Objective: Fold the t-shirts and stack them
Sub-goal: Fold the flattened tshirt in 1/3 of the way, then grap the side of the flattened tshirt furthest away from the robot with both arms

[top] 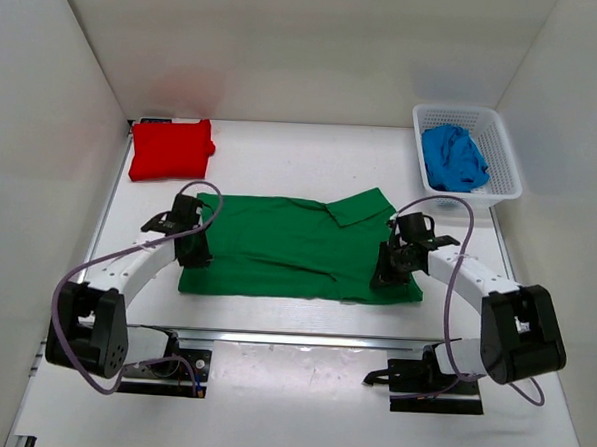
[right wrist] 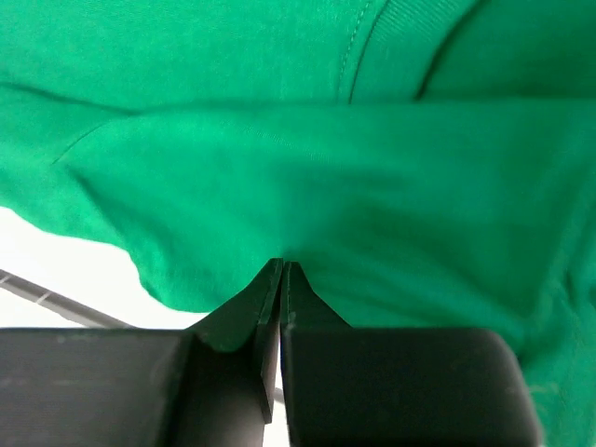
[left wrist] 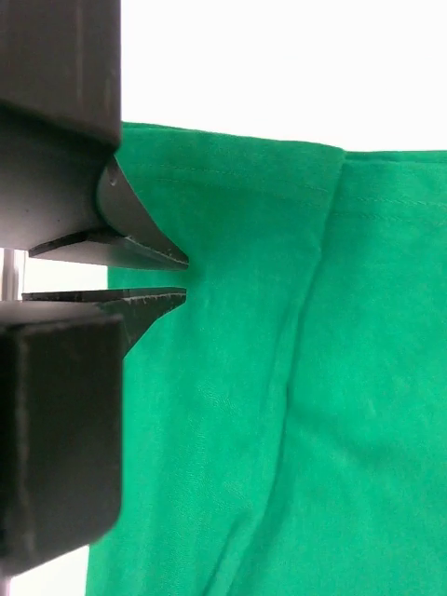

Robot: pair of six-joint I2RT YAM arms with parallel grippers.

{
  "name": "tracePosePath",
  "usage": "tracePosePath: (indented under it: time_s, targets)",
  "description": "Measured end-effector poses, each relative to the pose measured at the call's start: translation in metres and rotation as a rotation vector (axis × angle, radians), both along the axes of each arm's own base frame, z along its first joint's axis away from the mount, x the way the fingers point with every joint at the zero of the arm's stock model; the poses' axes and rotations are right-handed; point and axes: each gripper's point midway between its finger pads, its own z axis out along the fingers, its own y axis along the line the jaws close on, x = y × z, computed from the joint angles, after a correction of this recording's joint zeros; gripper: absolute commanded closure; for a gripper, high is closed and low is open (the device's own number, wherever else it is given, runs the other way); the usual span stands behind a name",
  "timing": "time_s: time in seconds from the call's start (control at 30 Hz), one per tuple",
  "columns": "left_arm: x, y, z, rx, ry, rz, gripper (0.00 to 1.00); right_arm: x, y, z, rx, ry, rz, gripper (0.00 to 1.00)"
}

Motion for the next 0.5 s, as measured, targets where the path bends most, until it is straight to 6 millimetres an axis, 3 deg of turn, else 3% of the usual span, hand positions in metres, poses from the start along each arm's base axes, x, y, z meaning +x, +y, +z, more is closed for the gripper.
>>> tracePosePath:
  time_s: [0.07, 0.13, 0.17, 0.3, 0.37, 0.4, 0.5]
  targets:
    - [0.008, -0.001, 0.016, -0.011, -0.038, -0.007, 0.74, 0.001, -0.001, 0.012, -0.001, -0.028, 0.004, 0.88]
    - [0.025, -0.003, 0.041, -0.042, -0.112, -0.008, 0.8, 0.012, 0.0, 0.032, 0.002, -0.086, 0.012, 0.86]
    - [0.037, -0.003, 0.056, -0.056, -0.165, -0.008, 1.0, 0.022, 0.002, 0.046, 0.004, -0.133, 0.019, 0.84]
    - [0.085, 0.006, 0.106, -0.052, -0.363, -0.012, 0.99, 0.068, 0.007, 0.099, 0.03, -0.321, 0.023, 0.81]
    - [0.111, 0.012, 0.117, -0.035, -0.408, -0.011, 0.46, 0.084, 0.005, 0.115, 0.036, -0.375, 0.011, 0.81]
    - [0.124, 0.015, 0.117, -0.024, -0.404, -0.009, 0.38, 0.09, 0.004, 0.119, 0.036, -0.389, 0.009, 0.81]
    - [0.171, 0.023, 0.105, 0.0, -0.37, 0.014, 0.42, 0.101, 0.002, 0.116, 0.028, -0.387, 0.006, 0.81]
